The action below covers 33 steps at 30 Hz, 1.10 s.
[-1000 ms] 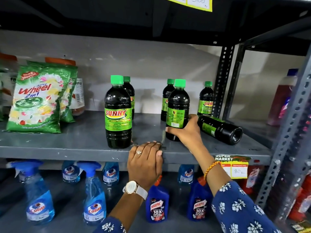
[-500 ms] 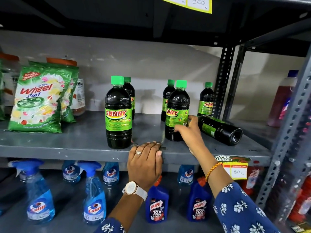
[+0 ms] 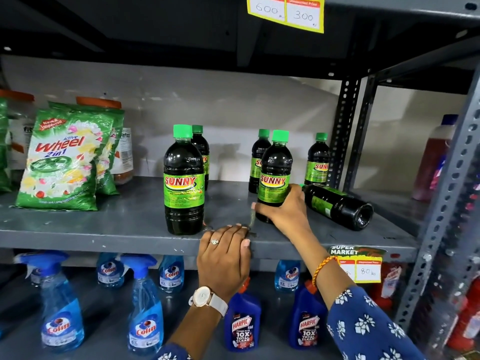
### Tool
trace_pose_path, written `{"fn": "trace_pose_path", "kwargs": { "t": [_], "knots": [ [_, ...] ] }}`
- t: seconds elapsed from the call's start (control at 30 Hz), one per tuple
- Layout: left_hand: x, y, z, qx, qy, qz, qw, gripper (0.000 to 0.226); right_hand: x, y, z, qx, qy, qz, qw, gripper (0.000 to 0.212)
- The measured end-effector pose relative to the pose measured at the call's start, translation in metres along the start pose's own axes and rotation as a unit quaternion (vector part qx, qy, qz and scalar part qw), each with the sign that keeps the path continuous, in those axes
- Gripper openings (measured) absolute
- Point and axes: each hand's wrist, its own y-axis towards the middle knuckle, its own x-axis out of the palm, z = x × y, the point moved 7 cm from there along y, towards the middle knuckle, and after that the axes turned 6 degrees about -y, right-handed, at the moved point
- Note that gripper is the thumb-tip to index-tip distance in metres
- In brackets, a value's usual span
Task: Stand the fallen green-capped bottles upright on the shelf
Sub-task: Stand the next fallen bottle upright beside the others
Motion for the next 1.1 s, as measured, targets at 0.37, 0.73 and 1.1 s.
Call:
{"fn": "trace_pose_path", "kwargs": {
  "t": [0.37,0.73,1.1],
  "knots": [
    [0.003,-0.001,-0.001,0.01,0.009,-0.002,1.0,0.04,0.003,-0.002,0.004,0.008,-0.016,-0.016,1.0,0.059],
    [-0.001,0.002,0.001,0.001,0.008,-0.029,1.0,0.042,-0.013,-0.028,-0.008,0.002,-0.051,-0.019,0.998,0.047],
    [-0.005,0.006,0.003,-0.042,-0.005,-0.06,0.997,0.039,-0.023,-0.052,-0.013,-0.005,-0.064,-0.032,0.997,0.045]
  ]
}}
